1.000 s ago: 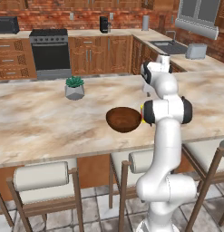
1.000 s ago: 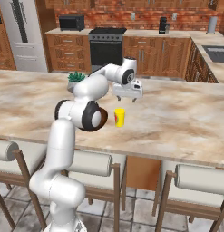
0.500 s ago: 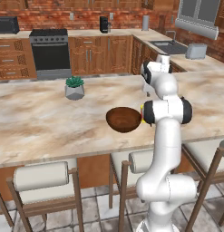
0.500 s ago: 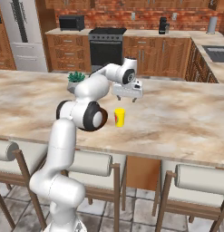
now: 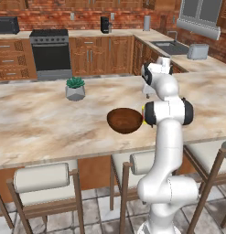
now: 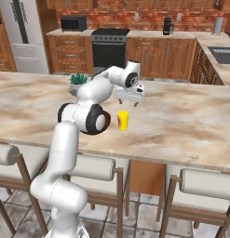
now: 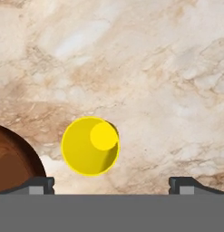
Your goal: Place the cup inside the bowl on the dining table and move the bowl to any counter.
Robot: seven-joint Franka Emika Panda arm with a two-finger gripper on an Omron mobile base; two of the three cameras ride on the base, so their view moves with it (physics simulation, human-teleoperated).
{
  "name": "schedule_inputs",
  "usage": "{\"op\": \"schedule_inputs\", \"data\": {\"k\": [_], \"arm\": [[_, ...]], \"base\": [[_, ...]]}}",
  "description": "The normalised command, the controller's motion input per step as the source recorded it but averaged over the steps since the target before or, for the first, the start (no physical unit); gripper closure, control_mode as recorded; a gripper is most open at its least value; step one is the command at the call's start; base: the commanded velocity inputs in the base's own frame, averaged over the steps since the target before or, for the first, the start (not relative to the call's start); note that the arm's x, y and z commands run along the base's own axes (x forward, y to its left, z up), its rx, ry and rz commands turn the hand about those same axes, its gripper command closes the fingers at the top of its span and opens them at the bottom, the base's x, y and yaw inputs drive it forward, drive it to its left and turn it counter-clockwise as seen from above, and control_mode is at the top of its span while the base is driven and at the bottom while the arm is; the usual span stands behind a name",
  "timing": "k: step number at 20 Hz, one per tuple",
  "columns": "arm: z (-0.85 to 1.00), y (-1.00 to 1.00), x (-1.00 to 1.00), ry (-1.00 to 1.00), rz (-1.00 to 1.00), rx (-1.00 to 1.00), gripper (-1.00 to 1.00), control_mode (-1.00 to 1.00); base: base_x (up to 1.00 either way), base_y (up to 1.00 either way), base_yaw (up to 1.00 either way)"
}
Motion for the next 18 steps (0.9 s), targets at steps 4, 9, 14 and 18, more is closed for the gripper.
{"op": "schedule_inputs", "data": {"k": [4, 9, 14, 18], "arm": [[-0.13, 0.2, 0.0, 0.0, 0.0, 0.01, -1.0, -1.0], [-0.09, 0.05, 0.0, 0.0, 0.0, 0.0, -1.0, -1.0], [-0.12, 0.0, 0.04, 0.0, 0.0, 0.0, -1.0, -1.0], [-0.11, 0.0, 0.06, 0.0, 0.0, 0.0, -1.0, -1.0]], "base": [[0.0, 0.0, 0.0], [0.0, 0.0, 0.0], [0.0, 0.0, 0.0], [0.0, 0.0, 0.0]]}}
